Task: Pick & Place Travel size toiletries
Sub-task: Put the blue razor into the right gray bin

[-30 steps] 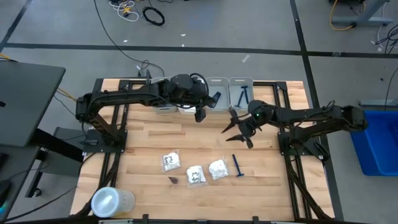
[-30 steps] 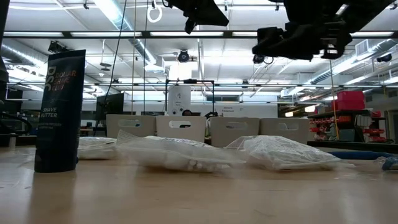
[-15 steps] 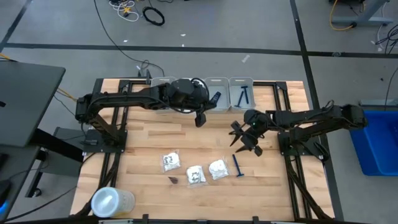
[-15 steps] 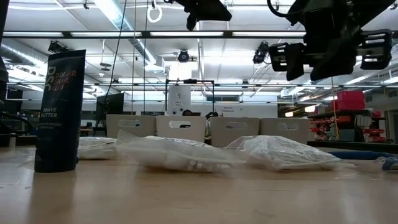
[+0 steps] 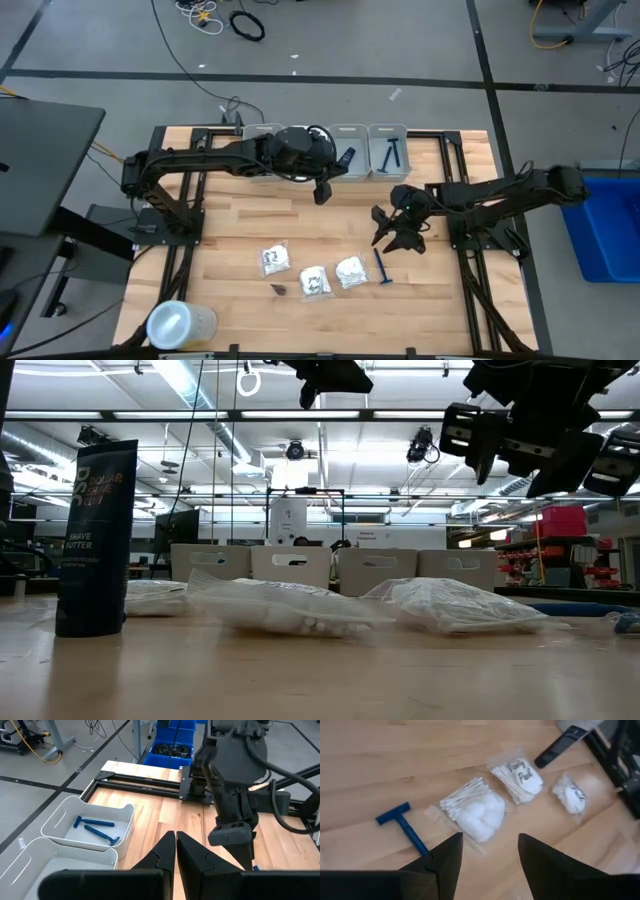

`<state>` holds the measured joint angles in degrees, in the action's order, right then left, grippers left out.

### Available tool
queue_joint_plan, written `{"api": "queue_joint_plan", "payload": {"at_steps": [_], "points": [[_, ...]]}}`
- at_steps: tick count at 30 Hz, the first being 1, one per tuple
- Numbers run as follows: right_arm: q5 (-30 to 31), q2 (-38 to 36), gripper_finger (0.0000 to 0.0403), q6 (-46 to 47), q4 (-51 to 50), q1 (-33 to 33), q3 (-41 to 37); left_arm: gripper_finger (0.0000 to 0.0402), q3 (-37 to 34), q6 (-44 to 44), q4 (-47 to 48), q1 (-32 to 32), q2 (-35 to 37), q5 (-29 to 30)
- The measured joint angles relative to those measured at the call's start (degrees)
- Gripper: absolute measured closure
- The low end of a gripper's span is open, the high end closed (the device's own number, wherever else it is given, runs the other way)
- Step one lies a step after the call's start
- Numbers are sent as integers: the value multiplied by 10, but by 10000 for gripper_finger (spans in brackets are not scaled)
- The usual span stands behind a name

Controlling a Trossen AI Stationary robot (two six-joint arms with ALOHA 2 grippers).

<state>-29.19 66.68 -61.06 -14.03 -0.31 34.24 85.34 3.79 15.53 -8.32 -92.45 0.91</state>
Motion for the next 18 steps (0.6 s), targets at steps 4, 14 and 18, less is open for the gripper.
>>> {"api": "queue_joint_plan", "payload": {"at_steps": [4, 14, 18], "points": [[0, 23, 201, -1, -1, -16, 0, 377, 0, 0, 0, 0, 0, 0], [1, 96, 218, -64, 1, -49, 0, 377, 0, -11, 0, 0, 0, 0], [1, 117, 222, -96, 1, -56, 0, 377, 0, -11, 0, 0, 0, 0]]}}
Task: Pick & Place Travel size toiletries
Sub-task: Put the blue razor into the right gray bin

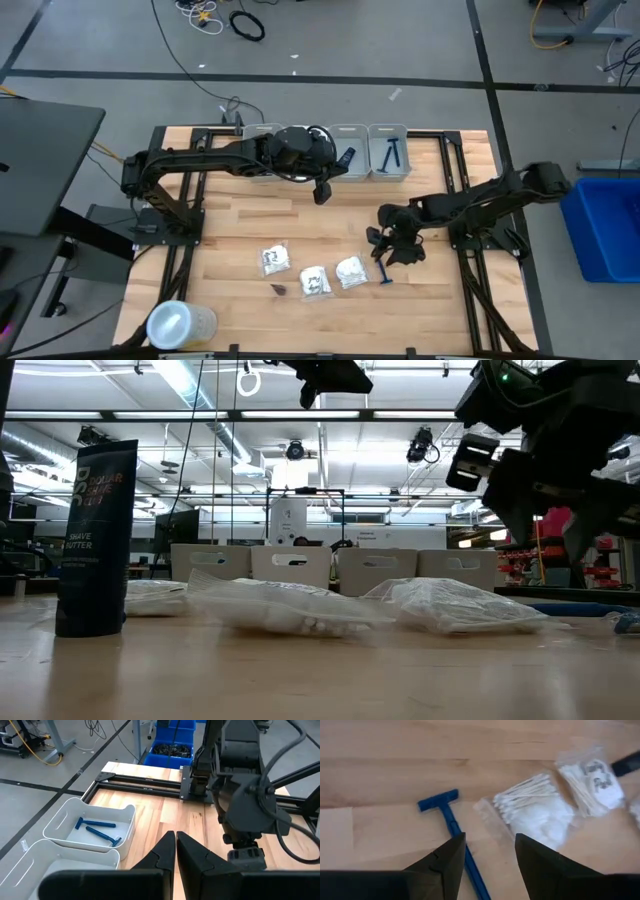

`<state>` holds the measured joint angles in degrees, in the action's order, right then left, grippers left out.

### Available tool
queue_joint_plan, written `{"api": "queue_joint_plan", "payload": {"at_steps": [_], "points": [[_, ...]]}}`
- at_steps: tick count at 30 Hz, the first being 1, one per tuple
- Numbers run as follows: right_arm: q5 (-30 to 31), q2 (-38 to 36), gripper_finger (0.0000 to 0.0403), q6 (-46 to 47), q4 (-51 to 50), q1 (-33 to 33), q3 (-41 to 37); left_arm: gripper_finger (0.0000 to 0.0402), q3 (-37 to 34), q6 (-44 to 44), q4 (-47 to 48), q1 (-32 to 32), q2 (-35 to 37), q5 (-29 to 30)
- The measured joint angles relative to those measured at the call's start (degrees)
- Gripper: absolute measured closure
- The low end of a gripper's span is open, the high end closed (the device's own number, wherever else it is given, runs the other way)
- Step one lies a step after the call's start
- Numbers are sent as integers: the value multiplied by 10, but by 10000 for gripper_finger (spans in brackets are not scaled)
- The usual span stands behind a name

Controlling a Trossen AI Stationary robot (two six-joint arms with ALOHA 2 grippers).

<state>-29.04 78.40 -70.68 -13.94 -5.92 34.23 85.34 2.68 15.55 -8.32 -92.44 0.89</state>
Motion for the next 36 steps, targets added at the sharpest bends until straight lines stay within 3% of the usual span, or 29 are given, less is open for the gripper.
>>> {"api": "queue_joint_plan", "payload": {"at_steps": [12, 22, 29, 36], "points": [[113, 47, 210, -111, 19, -25, 0, 377, 0, -3, 0, 0, 0, -3], [116, 57, 228, -134, 25, -59, 0, 377, 0, -3, 0, 0, 0, -3], [161, 77, 239, -157, 28, -83, 0, 377, 0, -3, 0, 0, 0, -3], [175, 77, 273, -158, 27, -93, 0, 377, 0, -3, 0, 0, 0, -3]]}}
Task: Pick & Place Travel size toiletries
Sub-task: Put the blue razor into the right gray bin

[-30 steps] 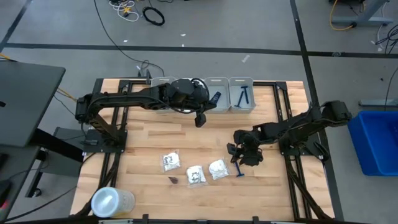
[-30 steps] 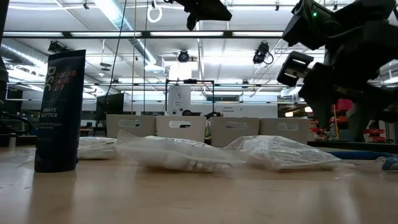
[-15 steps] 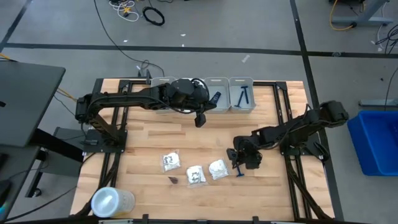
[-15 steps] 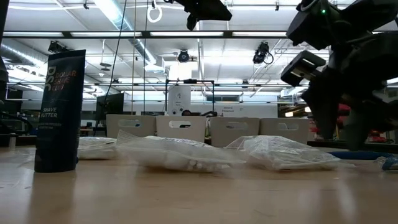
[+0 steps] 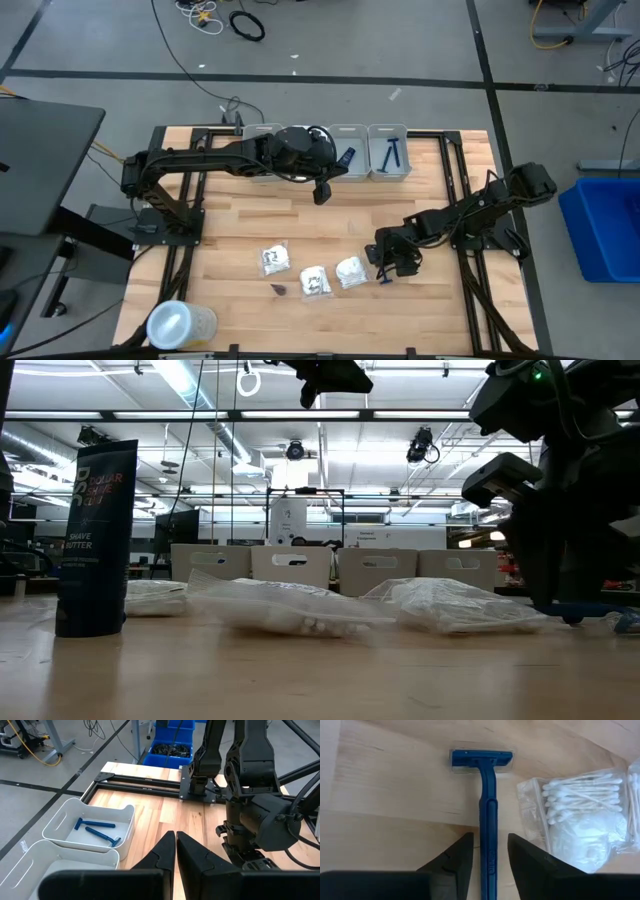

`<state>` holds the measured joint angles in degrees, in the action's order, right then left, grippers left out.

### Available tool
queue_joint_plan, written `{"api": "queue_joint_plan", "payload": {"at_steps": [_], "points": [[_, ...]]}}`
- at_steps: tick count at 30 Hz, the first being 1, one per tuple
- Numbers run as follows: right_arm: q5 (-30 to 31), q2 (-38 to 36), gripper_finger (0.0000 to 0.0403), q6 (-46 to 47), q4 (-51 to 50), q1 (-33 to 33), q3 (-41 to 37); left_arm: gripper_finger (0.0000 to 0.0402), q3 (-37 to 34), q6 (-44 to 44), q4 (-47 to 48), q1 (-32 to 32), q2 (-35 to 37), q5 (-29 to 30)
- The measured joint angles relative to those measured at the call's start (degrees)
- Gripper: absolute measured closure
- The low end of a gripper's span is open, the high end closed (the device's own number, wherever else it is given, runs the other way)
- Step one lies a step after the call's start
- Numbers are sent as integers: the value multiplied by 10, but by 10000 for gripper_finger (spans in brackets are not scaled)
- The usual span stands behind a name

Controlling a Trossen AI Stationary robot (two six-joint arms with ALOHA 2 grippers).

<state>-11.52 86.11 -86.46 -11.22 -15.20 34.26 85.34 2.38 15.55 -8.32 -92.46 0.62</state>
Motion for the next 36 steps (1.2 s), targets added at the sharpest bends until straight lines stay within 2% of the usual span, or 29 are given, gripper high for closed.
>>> {"api": "queue_joint_plan", "payload": {"at_steps": [13, 36], "points": [[1, 1, 332, 0, 1, 0, 0, 377, 0, 0, 0, 0, 0, 0], [0, 1, 348, 5, -1, 0, 0, 377, 0, 0, 0, 0, 0, 0]]}}
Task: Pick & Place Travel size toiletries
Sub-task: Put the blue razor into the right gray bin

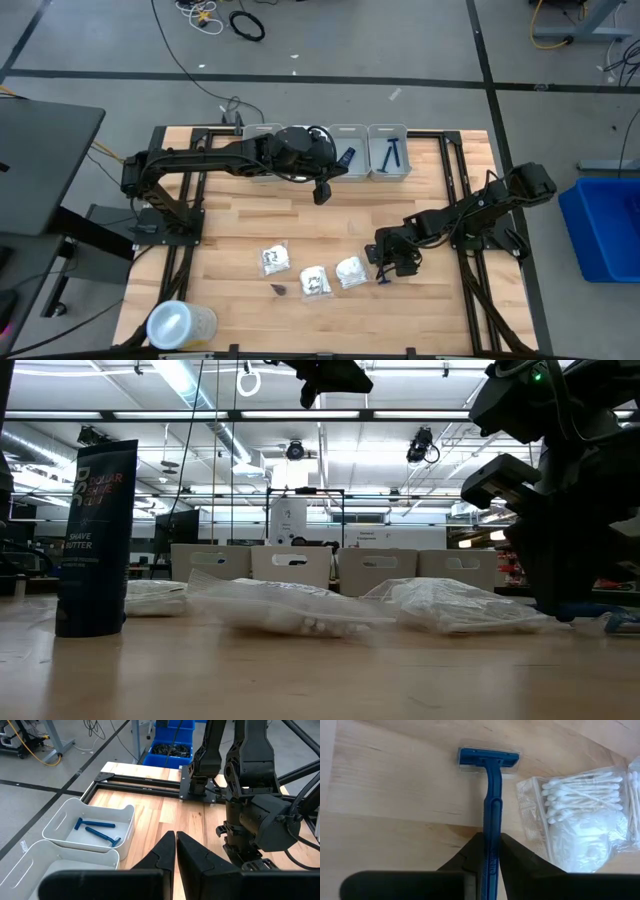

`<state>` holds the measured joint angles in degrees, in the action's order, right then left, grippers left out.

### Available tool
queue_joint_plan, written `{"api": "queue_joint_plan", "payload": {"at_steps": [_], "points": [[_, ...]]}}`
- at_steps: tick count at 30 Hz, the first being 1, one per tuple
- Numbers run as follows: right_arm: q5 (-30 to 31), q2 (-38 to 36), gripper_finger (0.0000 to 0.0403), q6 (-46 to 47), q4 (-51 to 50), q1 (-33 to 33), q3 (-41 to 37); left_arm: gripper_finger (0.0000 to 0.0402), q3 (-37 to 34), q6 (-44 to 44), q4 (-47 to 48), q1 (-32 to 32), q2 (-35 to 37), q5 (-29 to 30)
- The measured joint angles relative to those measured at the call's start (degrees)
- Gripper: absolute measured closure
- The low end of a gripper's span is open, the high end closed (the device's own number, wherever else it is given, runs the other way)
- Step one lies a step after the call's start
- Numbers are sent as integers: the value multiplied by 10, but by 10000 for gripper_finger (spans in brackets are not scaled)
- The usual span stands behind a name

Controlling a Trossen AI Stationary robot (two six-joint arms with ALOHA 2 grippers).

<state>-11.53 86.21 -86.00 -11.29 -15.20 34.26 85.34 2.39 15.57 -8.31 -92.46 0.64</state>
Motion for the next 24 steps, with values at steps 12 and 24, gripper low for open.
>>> {"api": "queue_joint_plan", "payload": {"at_steps": [12, 24], "points": [[25, -2, 351, 0, 25, 0, 0, 377, 0, 3, 0, 0, 0, 0], [25, -40, 353, 32, 20, 0, 0, 377, 0, 2, 0, 0, 0, 0]]}}
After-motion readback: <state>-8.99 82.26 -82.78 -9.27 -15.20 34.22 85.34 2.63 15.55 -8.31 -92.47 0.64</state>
